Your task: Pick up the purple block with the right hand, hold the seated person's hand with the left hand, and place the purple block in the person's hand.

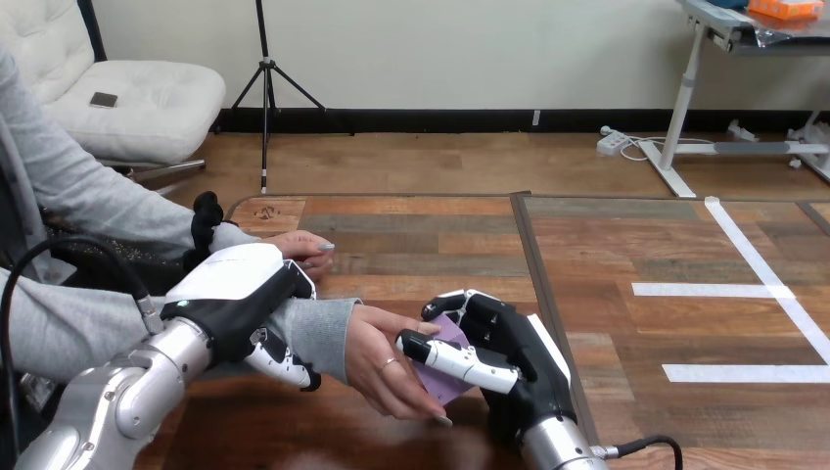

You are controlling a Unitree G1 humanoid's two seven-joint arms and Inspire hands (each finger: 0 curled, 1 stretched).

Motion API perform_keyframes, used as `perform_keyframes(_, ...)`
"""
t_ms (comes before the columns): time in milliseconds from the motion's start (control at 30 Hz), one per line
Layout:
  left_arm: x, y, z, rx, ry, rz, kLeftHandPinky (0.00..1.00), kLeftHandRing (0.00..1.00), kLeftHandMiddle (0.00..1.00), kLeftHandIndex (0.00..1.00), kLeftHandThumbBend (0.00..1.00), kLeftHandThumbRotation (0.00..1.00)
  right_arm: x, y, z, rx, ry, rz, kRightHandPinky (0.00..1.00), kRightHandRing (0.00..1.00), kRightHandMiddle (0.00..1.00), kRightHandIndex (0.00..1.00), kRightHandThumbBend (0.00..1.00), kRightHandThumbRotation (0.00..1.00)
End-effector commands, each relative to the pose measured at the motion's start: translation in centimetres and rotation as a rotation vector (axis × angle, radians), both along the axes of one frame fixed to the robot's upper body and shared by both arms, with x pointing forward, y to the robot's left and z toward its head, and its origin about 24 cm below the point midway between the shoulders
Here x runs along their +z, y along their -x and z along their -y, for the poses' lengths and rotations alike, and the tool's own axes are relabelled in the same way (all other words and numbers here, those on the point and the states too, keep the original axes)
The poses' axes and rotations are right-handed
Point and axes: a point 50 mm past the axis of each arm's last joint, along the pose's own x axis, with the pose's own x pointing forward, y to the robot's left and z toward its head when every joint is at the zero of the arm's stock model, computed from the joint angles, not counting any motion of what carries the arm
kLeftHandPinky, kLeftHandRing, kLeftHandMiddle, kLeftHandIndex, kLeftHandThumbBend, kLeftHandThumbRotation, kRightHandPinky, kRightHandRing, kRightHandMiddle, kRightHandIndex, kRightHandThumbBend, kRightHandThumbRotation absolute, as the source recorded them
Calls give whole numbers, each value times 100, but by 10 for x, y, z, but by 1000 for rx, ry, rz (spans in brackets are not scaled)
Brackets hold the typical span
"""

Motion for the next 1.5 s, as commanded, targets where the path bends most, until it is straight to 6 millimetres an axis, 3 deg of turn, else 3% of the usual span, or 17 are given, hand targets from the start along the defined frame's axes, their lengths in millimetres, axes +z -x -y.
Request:
perform_keyframes(0,83,-38,51,-143,159,326,12,19,28,31,70,0,60,-10,-41,4,-200,236,30,34,39,41,98,0)
perform_keyframes(1467,75,-34,54,-145,186,309,12,19,28,31,67,0,71,-9,-42,5,-227,255,30,35,39,40,99,0)
